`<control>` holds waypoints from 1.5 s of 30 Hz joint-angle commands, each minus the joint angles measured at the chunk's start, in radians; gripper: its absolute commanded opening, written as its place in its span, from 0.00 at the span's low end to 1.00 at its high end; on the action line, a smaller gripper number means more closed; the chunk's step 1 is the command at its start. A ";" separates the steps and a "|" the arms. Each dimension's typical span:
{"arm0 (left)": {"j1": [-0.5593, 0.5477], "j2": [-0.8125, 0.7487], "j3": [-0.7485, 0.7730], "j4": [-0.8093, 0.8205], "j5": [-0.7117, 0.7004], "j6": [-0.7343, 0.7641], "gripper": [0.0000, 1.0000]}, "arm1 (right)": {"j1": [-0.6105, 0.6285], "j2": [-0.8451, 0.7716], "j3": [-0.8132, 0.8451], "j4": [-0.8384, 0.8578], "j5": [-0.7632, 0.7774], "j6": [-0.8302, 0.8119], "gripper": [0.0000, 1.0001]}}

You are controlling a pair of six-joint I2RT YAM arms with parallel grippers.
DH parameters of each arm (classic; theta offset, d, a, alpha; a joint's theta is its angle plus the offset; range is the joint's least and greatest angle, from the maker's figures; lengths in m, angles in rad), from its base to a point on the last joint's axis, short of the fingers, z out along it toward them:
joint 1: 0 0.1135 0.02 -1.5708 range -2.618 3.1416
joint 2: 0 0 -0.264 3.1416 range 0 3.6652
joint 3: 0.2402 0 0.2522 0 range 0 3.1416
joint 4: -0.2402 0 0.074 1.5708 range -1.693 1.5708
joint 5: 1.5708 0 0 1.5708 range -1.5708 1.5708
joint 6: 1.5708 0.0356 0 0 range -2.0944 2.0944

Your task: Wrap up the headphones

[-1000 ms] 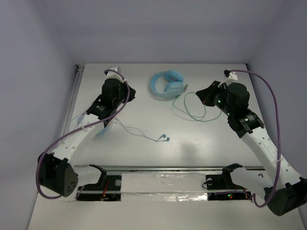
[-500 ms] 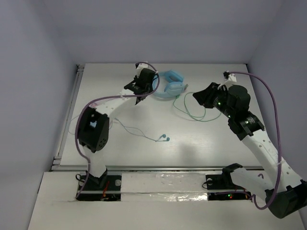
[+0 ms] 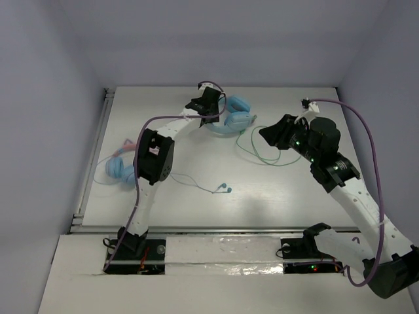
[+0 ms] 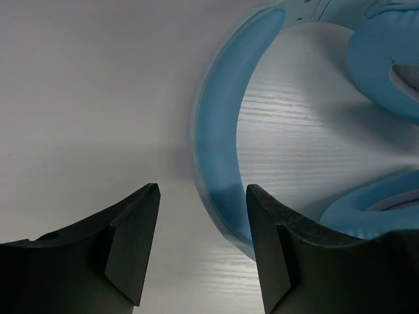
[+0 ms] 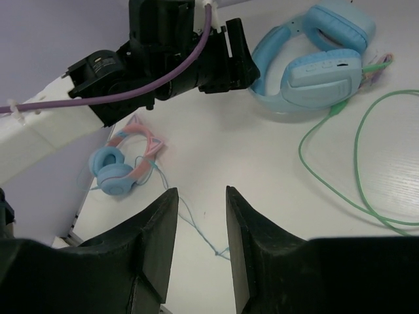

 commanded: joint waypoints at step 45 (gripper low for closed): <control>0.271 -0.423 0.199 -0.178 0.556 0.026 0.00 | 0.026 0.265 0.113 0.325 -0.298 -0.108 0.65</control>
